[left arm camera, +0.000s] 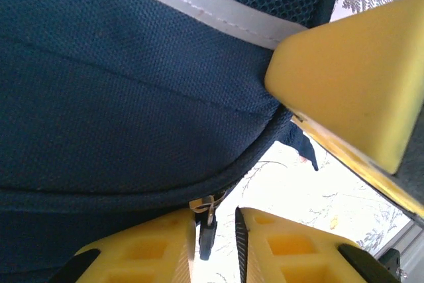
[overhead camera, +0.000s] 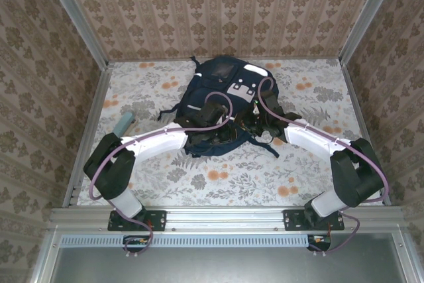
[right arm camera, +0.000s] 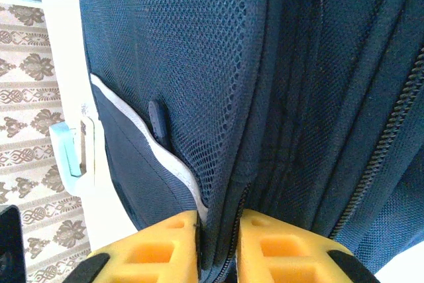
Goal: Pack the student bag
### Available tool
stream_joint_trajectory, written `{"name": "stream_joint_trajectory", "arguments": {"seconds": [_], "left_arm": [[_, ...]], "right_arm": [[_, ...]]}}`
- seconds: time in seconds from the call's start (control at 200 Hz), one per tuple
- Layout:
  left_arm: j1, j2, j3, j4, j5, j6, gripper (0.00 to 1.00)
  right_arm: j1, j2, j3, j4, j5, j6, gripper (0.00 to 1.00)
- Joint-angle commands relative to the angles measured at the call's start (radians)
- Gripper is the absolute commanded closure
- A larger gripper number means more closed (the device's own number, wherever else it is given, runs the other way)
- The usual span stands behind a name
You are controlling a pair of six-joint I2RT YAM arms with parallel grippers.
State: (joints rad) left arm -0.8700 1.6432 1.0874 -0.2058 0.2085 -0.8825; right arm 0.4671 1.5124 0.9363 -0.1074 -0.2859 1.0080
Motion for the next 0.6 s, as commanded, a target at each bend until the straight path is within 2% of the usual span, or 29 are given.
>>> {"name": "stream_joint_trajectory", "arguments": {"seconds": [0.0,0.24,0.405,0.595], "left_arm": [[-0.003,0.021,0.032,-0.014,-0.023,-0.008,0.78],[0.009,0.011,0.032,-0.071,-0.077,0.008,1.0],[0.037,-0.044,0.015,-0.165,-0.155,0.066,1.0],[0.11,-0.116,-0.05,-0.198,-0.174,0.112,1.0]], "right_arm": [[0.004,0.008,0.032,0.023,-0.028,0.013,0.81],[0.004,-0.022,0.032,-0.041,0.043,-0.012,0.88],[-0.001,-0.074,0.028,-0.145,0.135,-0.081,0.9],[-0.031,-0.115,0.006,-0.218,0.195,-0.143,0.92]]}}
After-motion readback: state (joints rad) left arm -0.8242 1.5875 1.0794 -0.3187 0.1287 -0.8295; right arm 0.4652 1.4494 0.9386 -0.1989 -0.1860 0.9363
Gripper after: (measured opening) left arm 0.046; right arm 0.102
